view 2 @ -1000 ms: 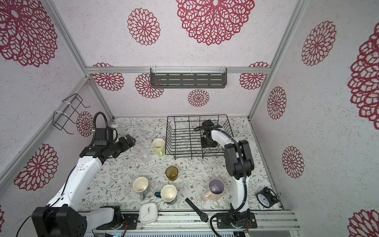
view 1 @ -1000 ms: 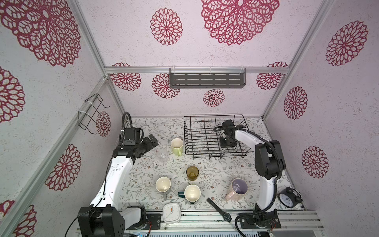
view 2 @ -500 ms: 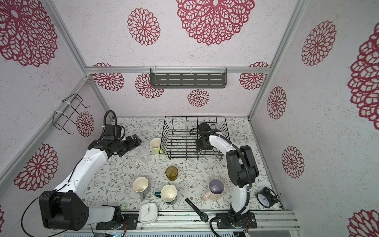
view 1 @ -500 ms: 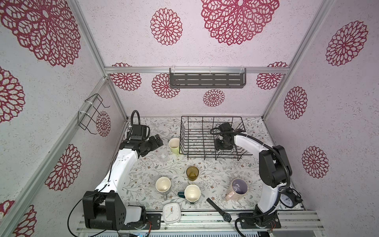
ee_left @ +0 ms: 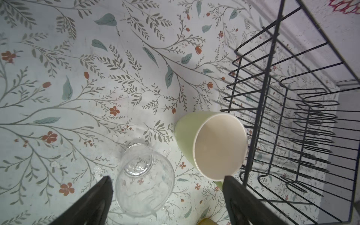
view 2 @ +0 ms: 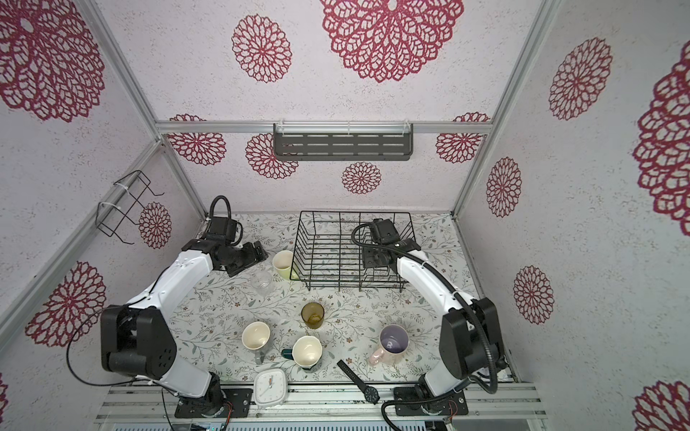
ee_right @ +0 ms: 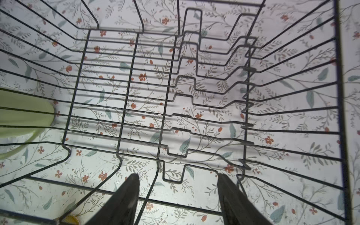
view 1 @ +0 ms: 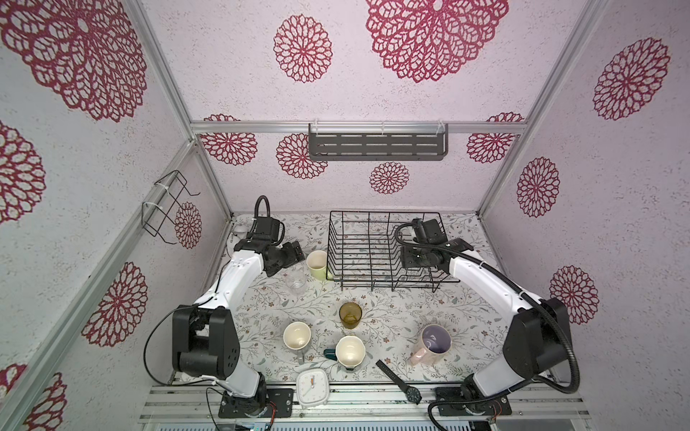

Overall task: Load cups into a dish rack
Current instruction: Move the dish rack to the top-center of the table, then pick up the cup from the center of the table.

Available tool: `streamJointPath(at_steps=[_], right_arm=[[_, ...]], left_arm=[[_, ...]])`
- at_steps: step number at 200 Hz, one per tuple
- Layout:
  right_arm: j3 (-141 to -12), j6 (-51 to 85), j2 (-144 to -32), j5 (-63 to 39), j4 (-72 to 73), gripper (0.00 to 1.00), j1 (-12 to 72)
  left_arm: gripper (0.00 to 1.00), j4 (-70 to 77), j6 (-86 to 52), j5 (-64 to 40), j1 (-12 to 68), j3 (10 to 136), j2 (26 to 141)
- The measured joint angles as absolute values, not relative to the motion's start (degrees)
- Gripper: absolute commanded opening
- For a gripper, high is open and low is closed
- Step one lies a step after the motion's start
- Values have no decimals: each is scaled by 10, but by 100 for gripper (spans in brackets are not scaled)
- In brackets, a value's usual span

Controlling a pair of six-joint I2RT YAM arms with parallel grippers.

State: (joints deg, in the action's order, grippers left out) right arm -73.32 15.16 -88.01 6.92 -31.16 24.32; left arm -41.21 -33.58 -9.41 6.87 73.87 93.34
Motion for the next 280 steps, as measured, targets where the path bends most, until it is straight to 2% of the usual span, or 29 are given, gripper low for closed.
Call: streamJointPath(at_steps=[51, 137, 190, 219, 237, 250, 280], right_arm=[[-699, 143, -839, 92, -303, 69, 243], [-678, 140, -809, 110, -278, 69, 243], [-669, 141, -803, 119, -266, 69, 243], [-668, 141, -802, 122, -264, 68, 243], [-668, 140, -802, 123, -264, 69, 243], [-668, 140, -802, 124, -263, 69, 243], [-663, 140, -791, 127, -260, 69, 243]], left_arm=[[91, -419, -311, -105, 81, 782, 1005], [68, -435, -286, -99, 91, 851, 1091], [46, -442, -269, -138, 98, 870, 1110], [18, -454, -255, -145, 103, 901, 1147], [12, -467, -240, -128, 103, 914, 1164], [0, -489, -234, -124, 101, 919, 1166], [0, -514, -228, -104, 104, 931, 1165]])
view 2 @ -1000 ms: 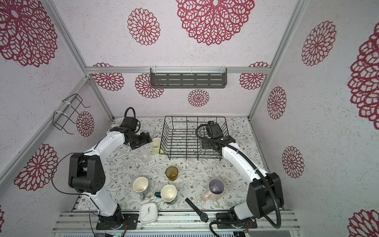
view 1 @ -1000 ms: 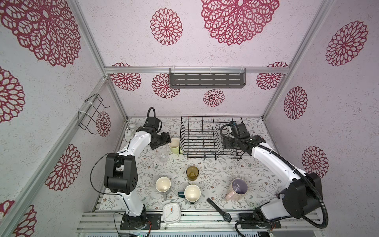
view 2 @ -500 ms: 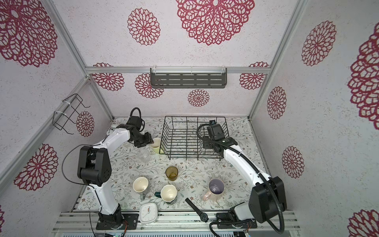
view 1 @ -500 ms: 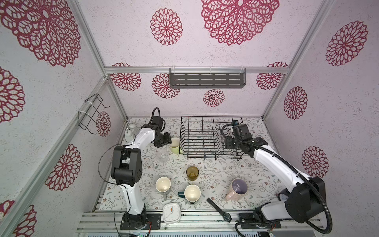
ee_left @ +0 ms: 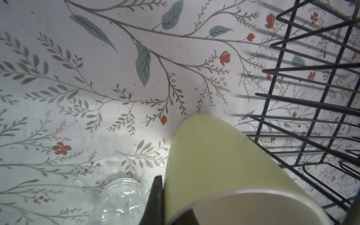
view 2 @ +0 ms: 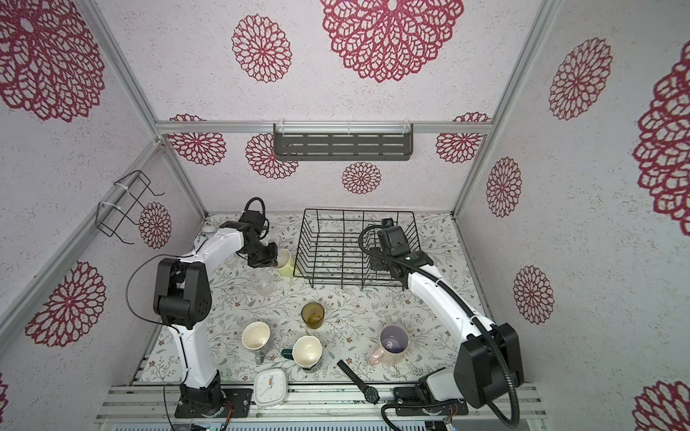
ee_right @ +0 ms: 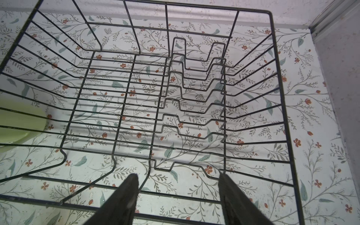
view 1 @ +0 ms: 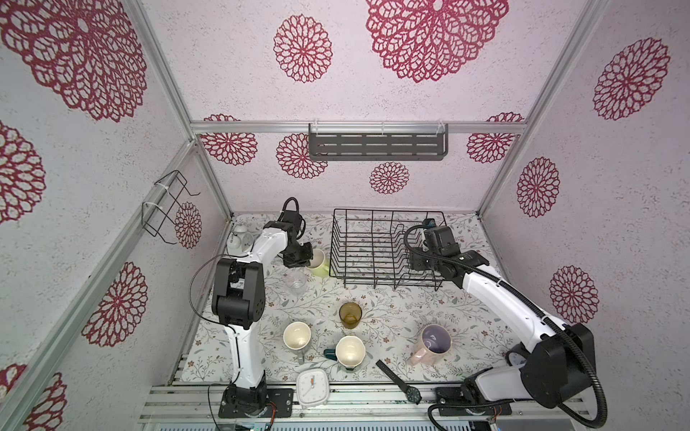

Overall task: Load cups into a dish rack
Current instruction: Pick up the cup from the center of the table.

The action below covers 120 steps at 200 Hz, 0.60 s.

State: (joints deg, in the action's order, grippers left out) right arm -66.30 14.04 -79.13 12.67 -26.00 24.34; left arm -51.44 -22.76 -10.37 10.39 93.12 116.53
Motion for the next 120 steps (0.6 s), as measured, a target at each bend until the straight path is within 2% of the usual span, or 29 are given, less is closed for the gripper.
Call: streamJointPath(at_steps=[49, 90, 103, 120], right_arm=[[-638, 141, -759, 134, -256, 69, 243], [-637, 143, -742, 126, -253, 70, 243], [-637, 142, -734, 99, -246, 64, 243], [-626, 141, -717, 18, -215, 63, 243]], left_arm=[[0, -535, -226, -40, 98, 909, 1108], [0, -543, -232, -6, 91, 897, 995], [0, -525, -233, -15, 92, 883, 943], [0, -478, -234, -45, 97, 847, 860]])
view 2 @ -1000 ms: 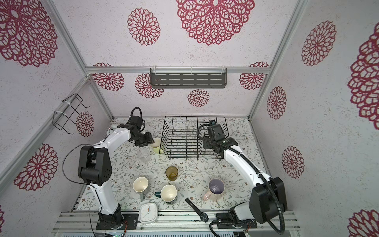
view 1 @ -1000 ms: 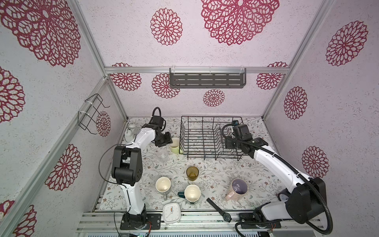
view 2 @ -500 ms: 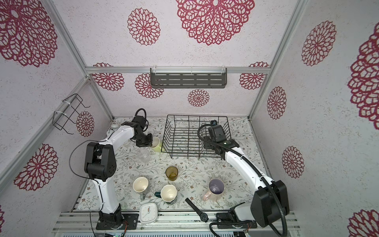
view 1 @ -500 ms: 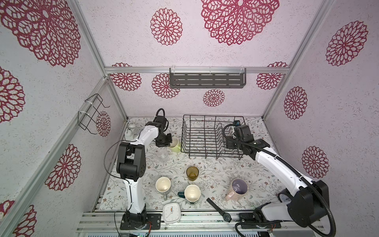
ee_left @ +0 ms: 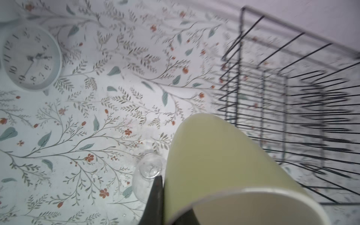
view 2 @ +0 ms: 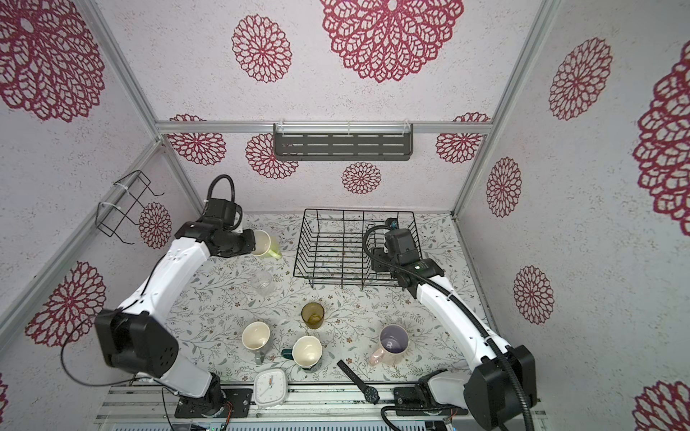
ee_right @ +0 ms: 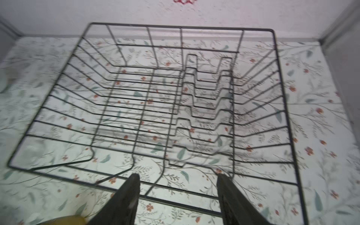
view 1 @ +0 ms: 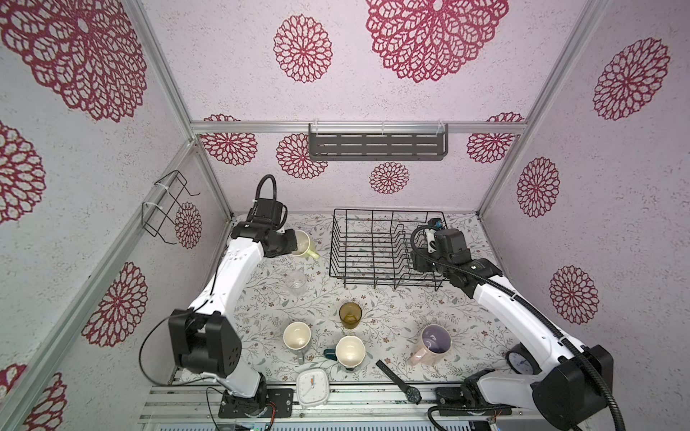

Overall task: Load cups into a dish rack
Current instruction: Pick up the cup from the center of the table, then pass the cup.

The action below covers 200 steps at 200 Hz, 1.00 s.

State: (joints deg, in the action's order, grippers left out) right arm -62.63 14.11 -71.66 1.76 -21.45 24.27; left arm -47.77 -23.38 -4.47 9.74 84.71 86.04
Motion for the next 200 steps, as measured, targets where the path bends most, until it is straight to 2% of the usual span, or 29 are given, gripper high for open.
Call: streamJointPath(at_steps=[29, 60, 66, 74, 83, 119, 158, 183, 200], right_arm=[[-598, 168, -681, -155, -137, 65, 245], [-570, 231, -655, -281, -28, 70, 249], [-568, 246, -654, -299, -11, 75, 251], [-566, 268, -654, -324, 18, 91, 254], [-562, 298, -655, -349, 51, 94, 259], [-531, 406, -679, -434, 195, 89, 312], [-510, 500, -728, -483, 326, 82, 359], [-497, 573, -754, -485, 422, 69, 360], [-496, 615, -773, -483, 480, 64, 360]], left_arm=[[0, -352, -234, -126, 118, 776, 739], [0, -216, -229, -181, 172, 714, 681], [0, -195, -226, -187, 183, 702, 674], [0, -171, -223, -191, 195, 688, 667], [0, -139, -223, -199, 209, 668, 658], [0, -50, -222, -221, 223, 619, 644], [0, 12, -245, -242, 226, 613, 656], [0, 46, -259, -259, 227, 609, 668], [0, 57, -264, -265, 228, 609, 676]])
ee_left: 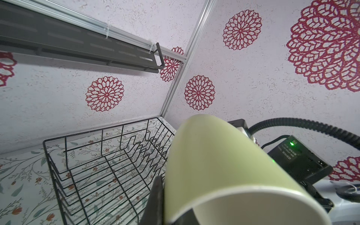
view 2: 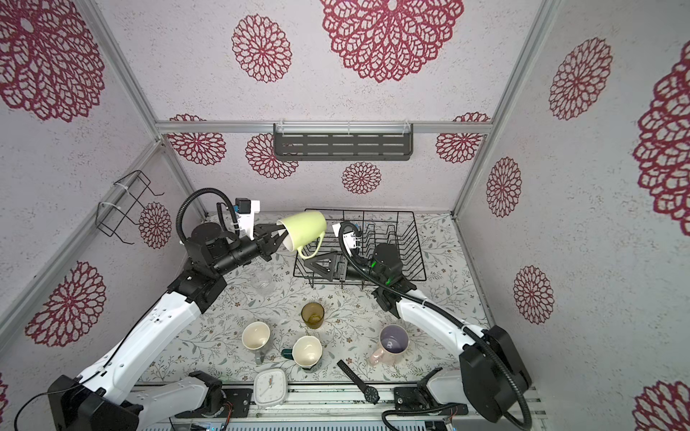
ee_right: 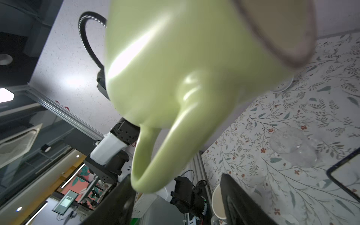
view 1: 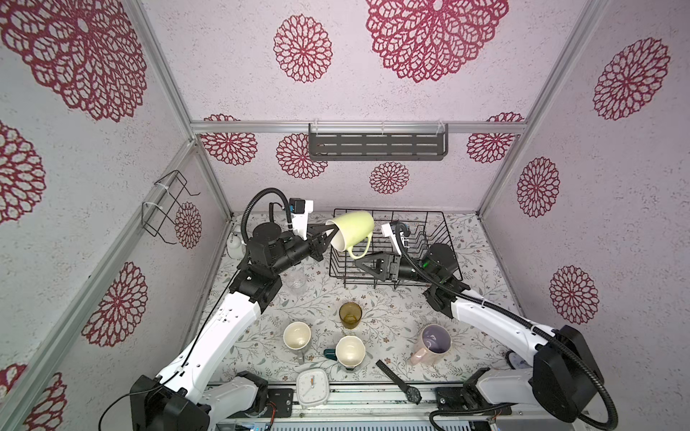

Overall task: Load cups into a dish rack
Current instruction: Pass the cup.

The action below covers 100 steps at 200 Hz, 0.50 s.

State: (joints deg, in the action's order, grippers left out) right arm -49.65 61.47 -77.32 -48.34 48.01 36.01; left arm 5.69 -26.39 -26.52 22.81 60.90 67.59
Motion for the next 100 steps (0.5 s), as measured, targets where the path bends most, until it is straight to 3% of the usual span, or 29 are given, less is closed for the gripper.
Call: streamJointPath(at_steps=[22, 100], right_arm=[[-497, 664, -795, -482, 543, 57, 360], [-518, 743, -848, -463, 612, 56, 360]], left_arm=[[0, 61, -264, -265, 229, 609, 683], [0, 60, -263, -274, 229, 609, 699]])
